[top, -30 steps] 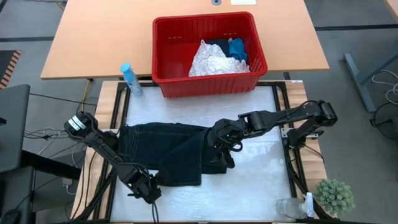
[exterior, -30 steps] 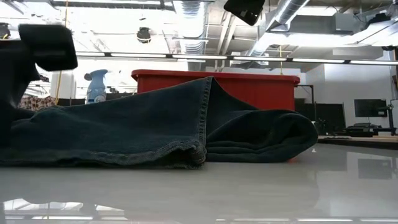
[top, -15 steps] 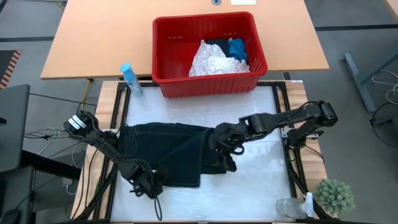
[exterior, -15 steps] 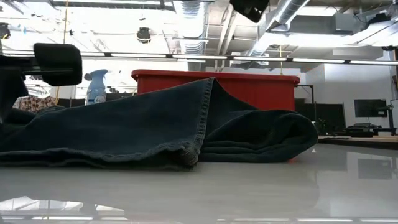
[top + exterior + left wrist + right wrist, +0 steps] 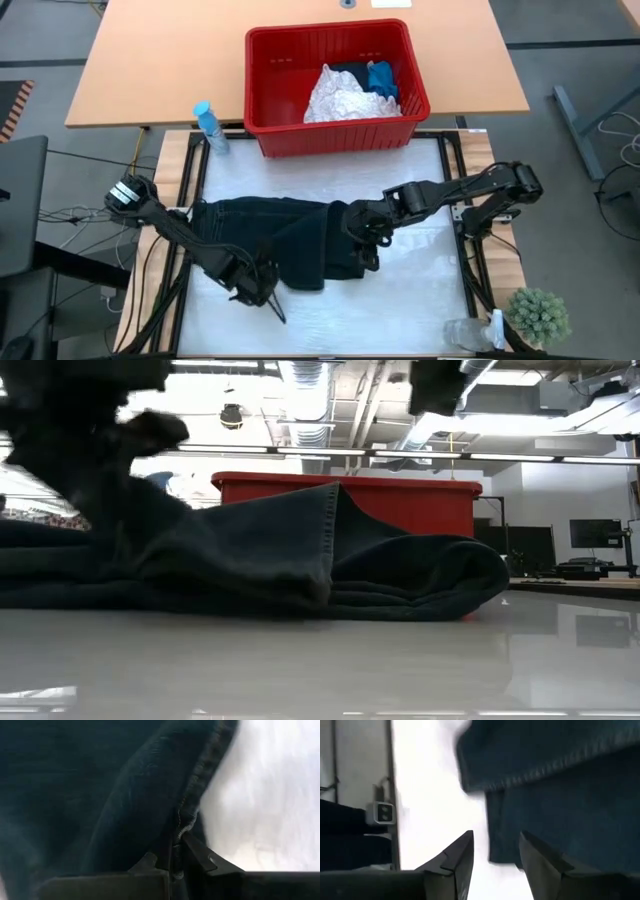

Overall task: Fold Laundry from Bin
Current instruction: Fold the black pants from the red bin

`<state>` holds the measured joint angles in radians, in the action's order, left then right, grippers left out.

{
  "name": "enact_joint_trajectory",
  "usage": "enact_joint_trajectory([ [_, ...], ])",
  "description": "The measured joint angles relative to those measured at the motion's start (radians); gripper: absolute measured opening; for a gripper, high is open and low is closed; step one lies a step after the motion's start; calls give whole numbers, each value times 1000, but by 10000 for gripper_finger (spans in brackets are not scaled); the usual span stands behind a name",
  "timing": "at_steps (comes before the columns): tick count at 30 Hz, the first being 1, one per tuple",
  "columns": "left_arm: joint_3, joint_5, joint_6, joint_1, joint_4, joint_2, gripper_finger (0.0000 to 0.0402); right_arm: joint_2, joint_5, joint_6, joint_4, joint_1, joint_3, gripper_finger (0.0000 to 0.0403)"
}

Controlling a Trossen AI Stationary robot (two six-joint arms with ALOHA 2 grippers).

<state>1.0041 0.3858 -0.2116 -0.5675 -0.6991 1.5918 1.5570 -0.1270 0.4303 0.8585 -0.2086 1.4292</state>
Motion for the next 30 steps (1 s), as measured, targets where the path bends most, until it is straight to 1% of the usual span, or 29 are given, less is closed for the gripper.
enact_joint_trajectory([
  [5,50,46,-163,51,-93,-121,3,0,10,8,70,-31,0,169],
  [8,56,47,-267,78,-101,-216,5,0,57,7,73,-51,0,169],
  [10,57,57,-350,95,-103,-277,5,0,111,8,72,-63,0,169],
  [12,57,95,-454,108,-111,-334,5,0,169,14,72,-71,0,169],
  [14,57,155,-574,117,-132,-393,5,2,207,15,71,-77,0,168],
  [17,57,232,-720,121,-178,-478,5,3,238,15,67,-80,0,168],
  [20,57,278,-889,121,-218,-550,6,3,239,16,64,-80,0,168],
  [22,57,289,-986,120,-244,-577,6,3,240,16,53,-80,0,168],
  [25,57,293,-1156,120,-308,-580,6,3,241,17,28,-79,0,168],
  [28,57,249,-1335,116,-409,-550,4,3,241,18,24,-79,0,168],
  [30,56,239,-1430,88,-455,-531,3,3,241,23,28,-80,0,168],
])
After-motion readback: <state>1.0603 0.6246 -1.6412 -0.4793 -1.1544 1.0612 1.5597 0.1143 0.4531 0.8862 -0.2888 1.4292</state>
